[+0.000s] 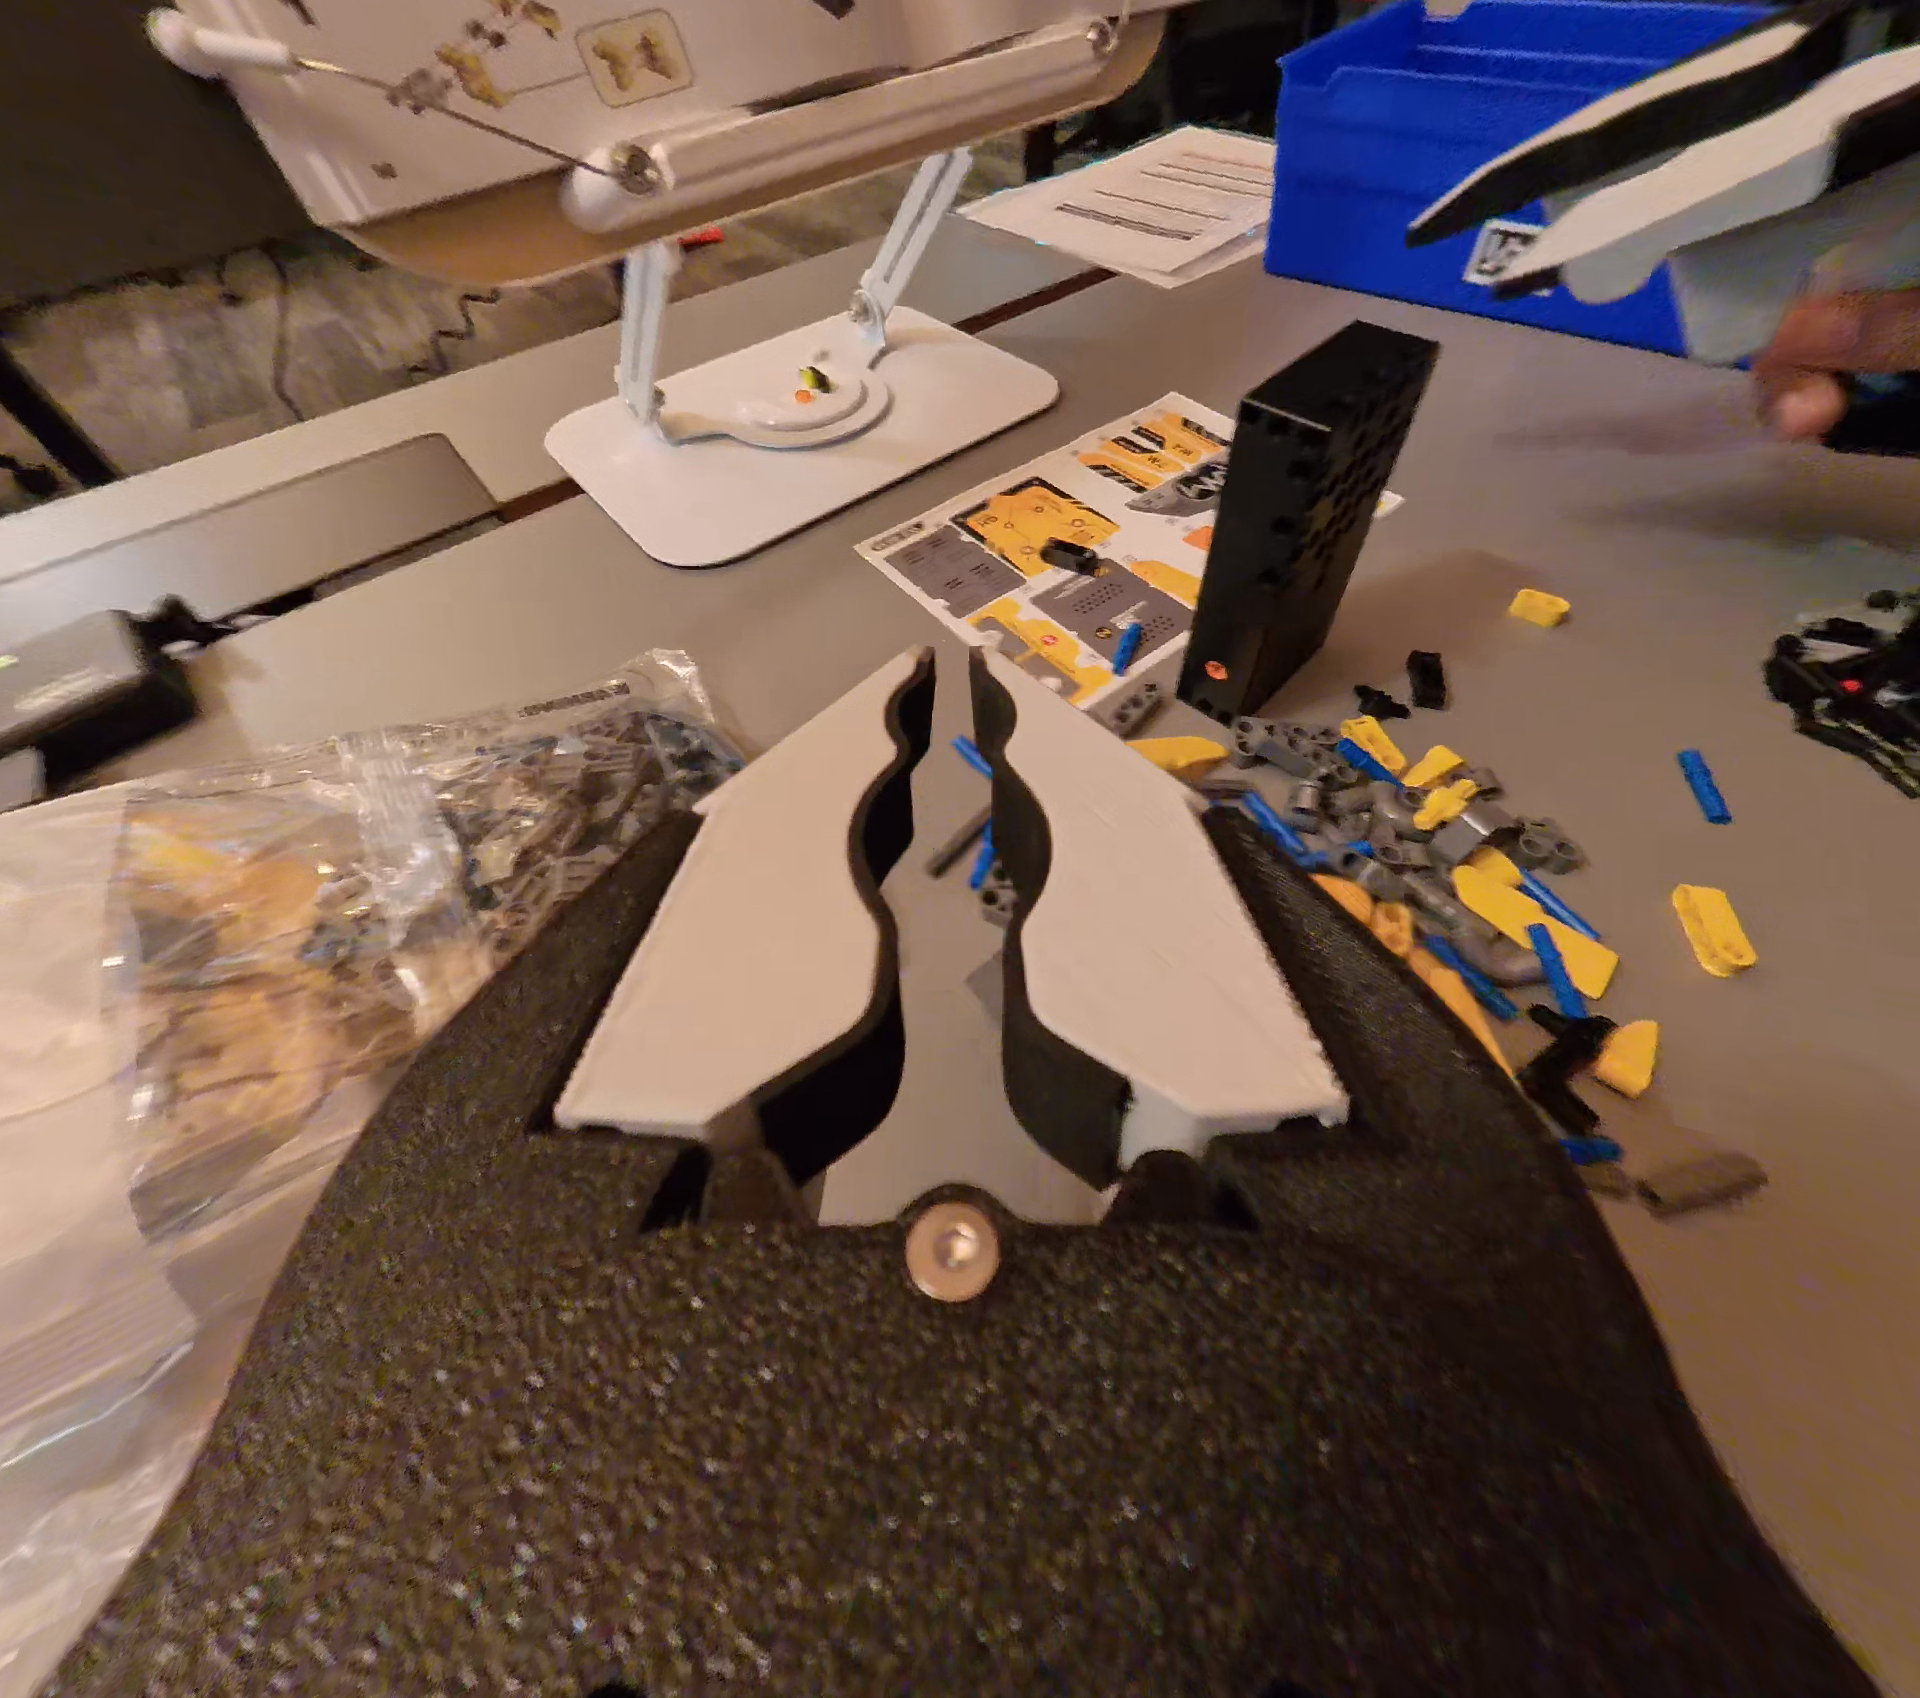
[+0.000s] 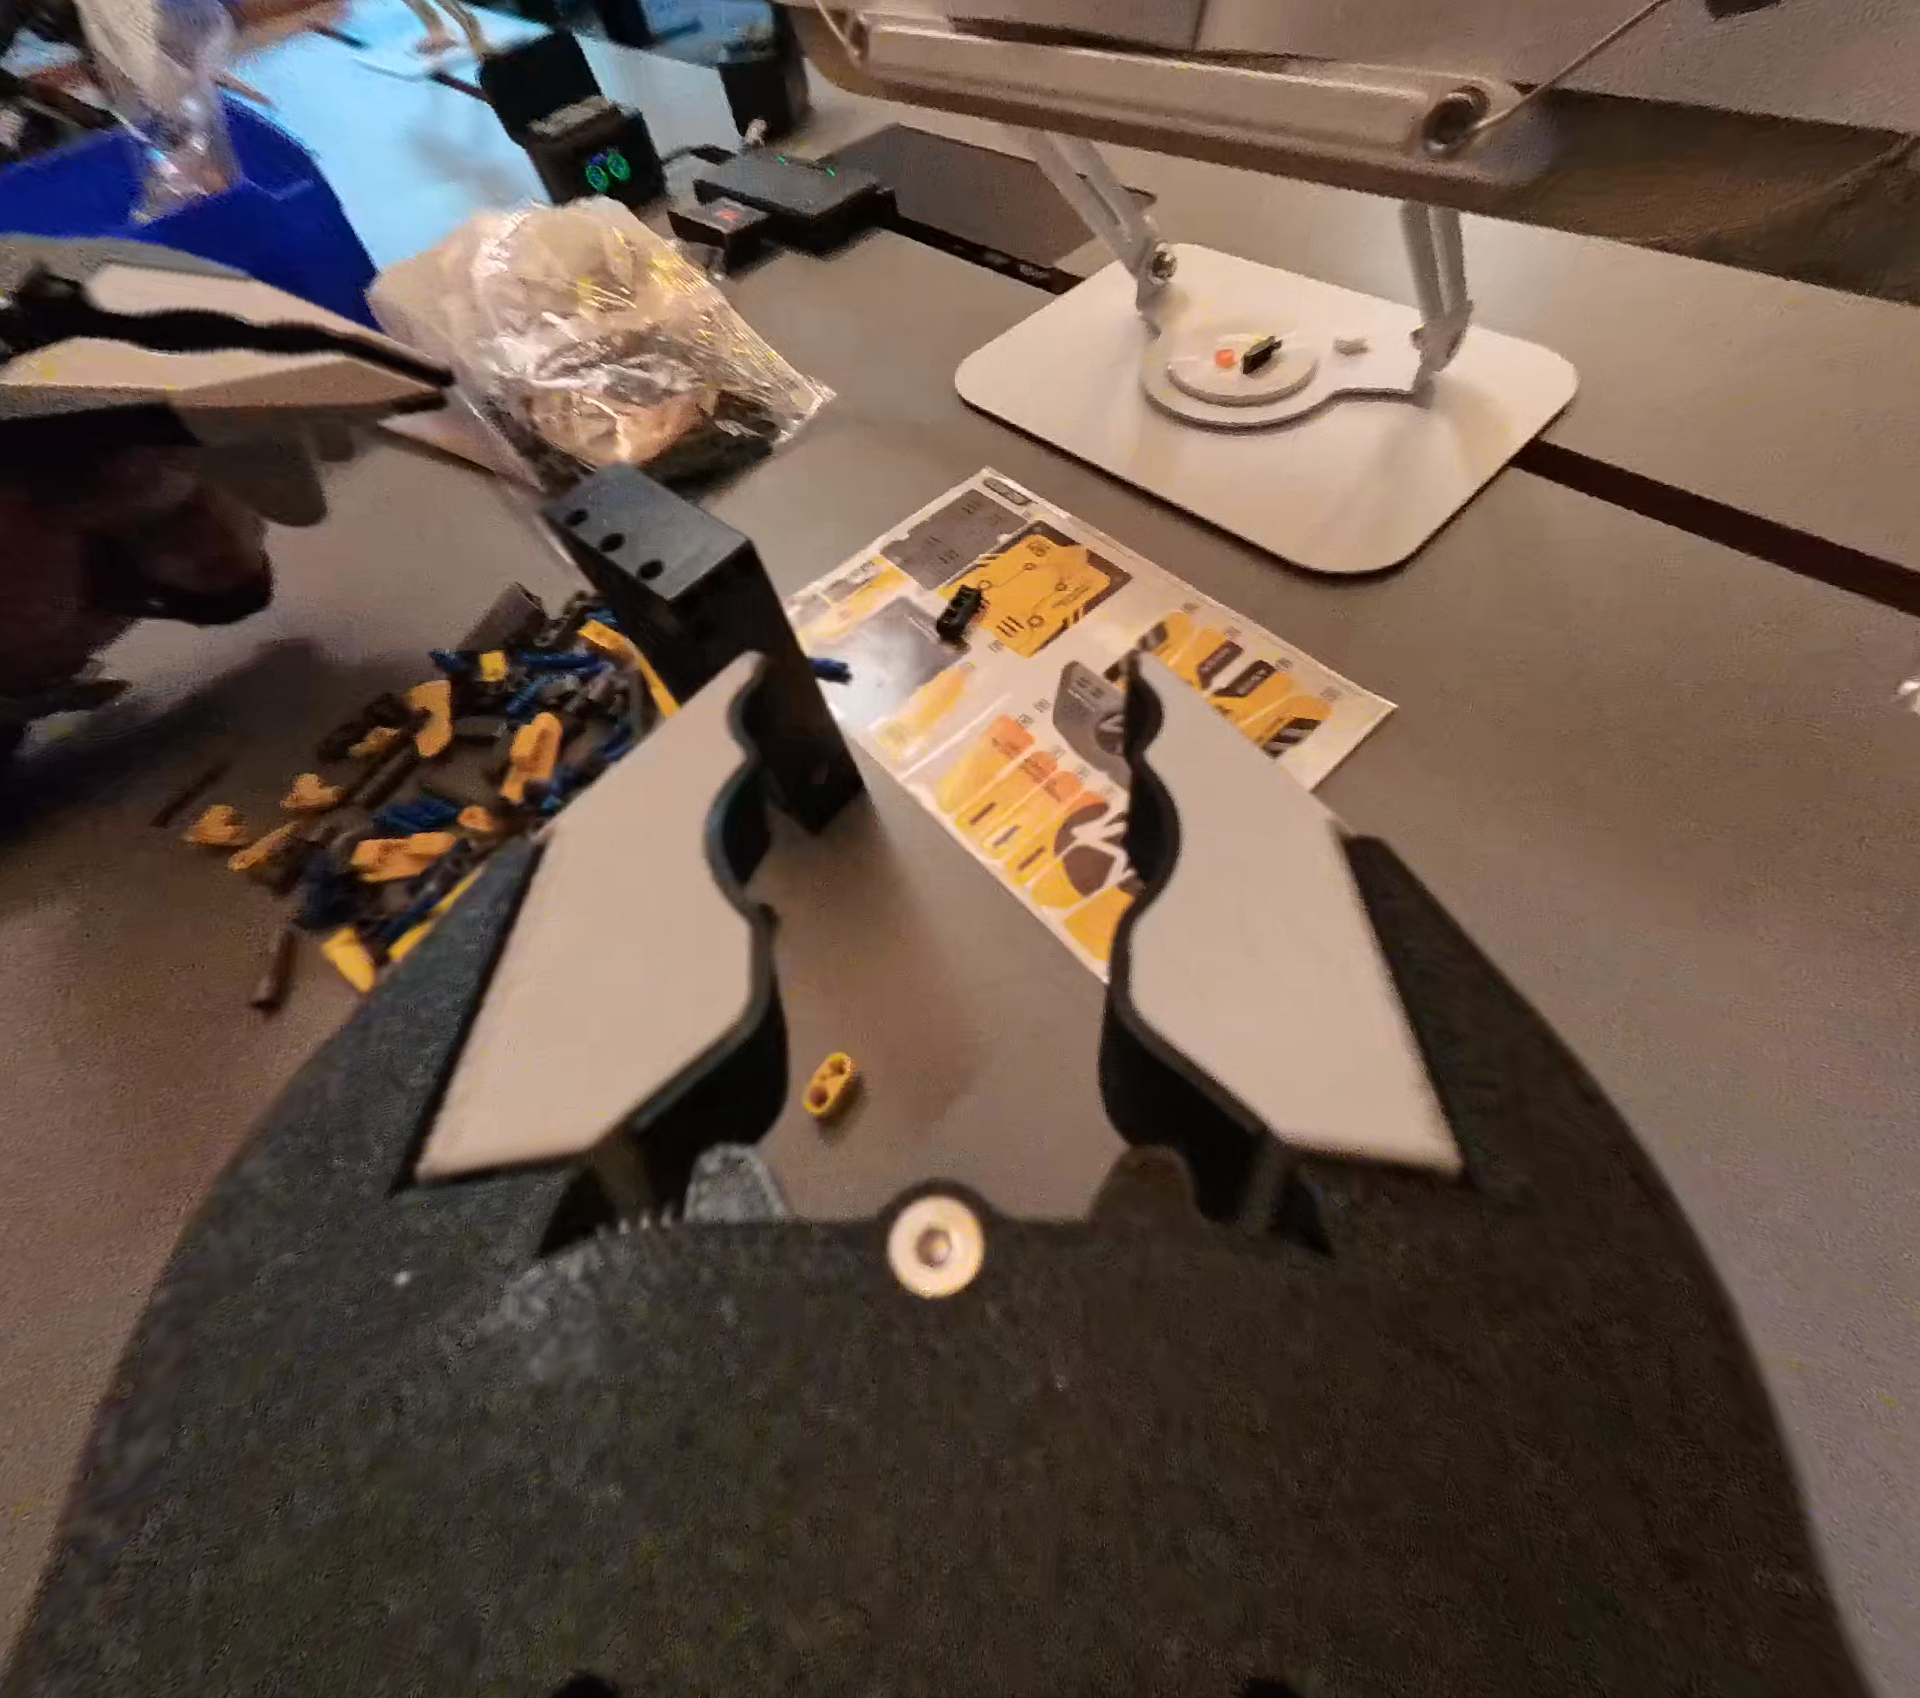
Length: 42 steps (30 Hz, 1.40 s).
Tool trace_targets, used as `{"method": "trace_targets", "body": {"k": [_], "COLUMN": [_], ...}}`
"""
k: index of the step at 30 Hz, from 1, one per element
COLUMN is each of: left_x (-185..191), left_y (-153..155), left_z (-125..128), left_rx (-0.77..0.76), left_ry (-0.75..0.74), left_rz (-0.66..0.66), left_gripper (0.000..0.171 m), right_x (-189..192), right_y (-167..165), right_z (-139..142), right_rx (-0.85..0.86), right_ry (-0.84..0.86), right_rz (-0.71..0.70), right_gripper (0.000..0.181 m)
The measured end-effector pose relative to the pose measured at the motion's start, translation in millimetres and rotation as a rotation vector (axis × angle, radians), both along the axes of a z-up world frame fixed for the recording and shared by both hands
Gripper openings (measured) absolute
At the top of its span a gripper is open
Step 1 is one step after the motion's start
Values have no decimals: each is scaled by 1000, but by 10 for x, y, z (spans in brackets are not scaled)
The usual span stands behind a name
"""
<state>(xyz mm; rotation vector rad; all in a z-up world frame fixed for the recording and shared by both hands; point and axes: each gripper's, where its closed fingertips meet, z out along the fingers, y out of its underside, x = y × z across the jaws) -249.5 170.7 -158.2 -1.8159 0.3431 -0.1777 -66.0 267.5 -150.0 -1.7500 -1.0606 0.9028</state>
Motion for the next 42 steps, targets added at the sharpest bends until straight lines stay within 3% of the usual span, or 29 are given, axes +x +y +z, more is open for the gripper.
{"method": "trace_targets", "body": {"k": [3,6,8,12,14,17,22,23,25,26,28,30,32,33,36,42], "left_x": [-100,-112,-80,14,42,34,30,72,175,184,107,30,19,24,40,-2], "left_y": [-8,-6,-13,-60,-74,-79,-59,-76,-144,-186,-268,-356,-437,-428,-369,-316], "left_z": [67,42,31,0,0,5,-77,-119,-223,-293,-456,-621,-742,-728,-657,-828], "left_rx": [33,7,-5,-41,-51,-56,-85,-112,-173,-193,-215,-263,-343,-343,-288,-385], "left_ry": [9,-45,-70,-85,-110,-127,-98,-92,-55,-5,116,162,138,119,128,167], "left_rz": [40,32,11,-53,-74,-76,-67,-94,-176,-206,-227,-239,-275,-275,-249,-204], "left_gripper": [5,5,5,5,5,5,6,6,6,6,9,19,59,69,69,67], "right_x": [54,250,283,26,0,105,161,128,50,25,54,121,153,149,71,-20], "right_y": [-112,143,190,-217,-341,-236,-123,-168,-381,-498,-507,-372,-211,-161,-220,-282], "right_z": [33,-157,-174,-221,-130,39,0,-35,72,169,291,269,133,46,-133,-288], "right_rx": [18,221,303,71,66,204,541,497,323,248,183,206,233,228,166,133], "right_ry": [84,-199,-238,-98,-25,27,-24,-21,116,196,288,271,193,156,111,75], "right_rz": [130,-14,-84,128,218,165,132,139,209,263,267,209,137,119,169,216], "right_gripper": [100,103,103,103,102,69,56,47,5,0,1,15,38,46,47,47]}}
